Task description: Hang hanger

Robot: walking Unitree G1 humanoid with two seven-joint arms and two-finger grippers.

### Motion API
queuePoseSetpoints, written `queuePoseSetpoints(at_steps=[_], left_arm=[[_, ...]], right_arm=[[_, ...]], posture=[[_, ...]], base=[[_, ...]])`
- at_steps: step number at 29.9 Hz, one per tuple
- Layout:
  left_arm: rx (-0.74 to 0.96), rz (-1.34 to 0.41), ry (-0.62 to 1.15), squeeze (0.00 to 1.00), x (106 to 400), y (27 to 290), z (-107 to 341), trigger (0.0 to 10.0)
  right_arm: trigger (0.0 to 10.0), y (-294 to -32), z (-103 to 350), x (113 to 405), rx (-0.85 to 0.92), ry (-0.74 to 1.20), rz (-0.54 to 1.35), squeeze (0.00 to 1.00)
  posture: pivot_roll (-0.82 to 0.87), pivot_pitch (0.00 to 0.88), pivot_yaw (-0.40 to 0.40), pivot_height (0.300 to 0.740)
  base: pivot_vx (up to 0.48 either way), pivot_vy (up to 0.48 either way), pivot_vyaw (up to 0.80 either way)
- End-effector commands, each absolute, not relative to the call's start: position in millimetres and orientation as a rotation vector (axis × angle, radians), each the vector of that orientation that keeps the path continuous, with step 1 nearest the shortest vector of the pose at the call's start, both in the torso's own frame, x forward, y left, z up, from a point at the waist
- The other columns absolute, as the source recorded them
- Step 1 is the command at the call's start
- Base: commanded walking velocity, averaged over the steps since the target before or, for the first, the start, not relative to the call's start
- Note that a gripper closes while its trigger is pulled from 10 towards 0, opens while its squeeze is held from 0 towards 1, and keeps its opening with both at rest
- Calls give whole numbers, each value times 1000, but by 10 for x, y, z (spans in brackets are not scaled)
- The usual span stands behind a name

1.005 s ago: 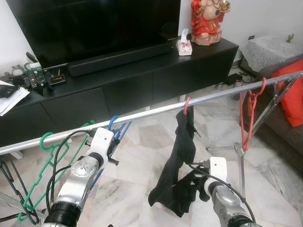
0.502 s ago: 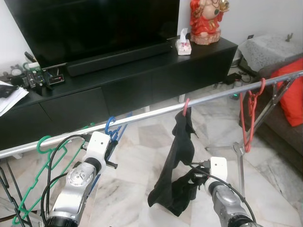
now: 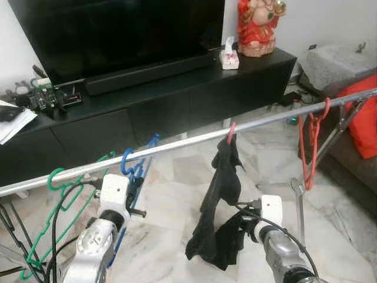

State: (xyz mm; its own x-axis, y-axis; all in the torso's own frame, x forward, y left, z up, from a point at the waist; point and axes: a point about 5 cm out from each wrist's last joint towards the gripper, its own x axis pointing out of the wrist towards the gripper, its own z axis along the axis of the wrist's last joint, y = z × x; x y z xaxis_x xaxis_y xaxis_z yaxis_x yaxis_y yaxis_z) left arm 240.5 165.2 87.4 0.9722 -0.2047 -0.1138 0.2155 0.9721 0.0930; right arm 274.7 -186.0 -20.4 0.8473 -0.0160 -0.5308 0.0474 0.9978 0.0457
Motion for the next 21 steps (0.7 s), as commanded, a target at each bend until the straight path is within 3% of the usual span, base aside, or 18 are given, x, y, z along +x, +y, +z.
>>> queuePoseSetpoints(at_steps=[1,19,21], left_arm=[[119,-216,76,0,2389,1687,919,10000],[380,-264,314,0,1947,1882,333,10000],[404,-240,412,0,1867,1959,152,10000]], right_arm=[[10000,-1841,-171,2785,60,544,-30,0],[10000,-1846,-194,2757,58,553,-26,0],[10000,-1842,-200,2752,57,557,-23,0]], posture=[[-124,0,49,740],[-116,0,49,740],[-115,0,48,740]], base=[[0,0,0],[0,0,0],[0,0,0]])
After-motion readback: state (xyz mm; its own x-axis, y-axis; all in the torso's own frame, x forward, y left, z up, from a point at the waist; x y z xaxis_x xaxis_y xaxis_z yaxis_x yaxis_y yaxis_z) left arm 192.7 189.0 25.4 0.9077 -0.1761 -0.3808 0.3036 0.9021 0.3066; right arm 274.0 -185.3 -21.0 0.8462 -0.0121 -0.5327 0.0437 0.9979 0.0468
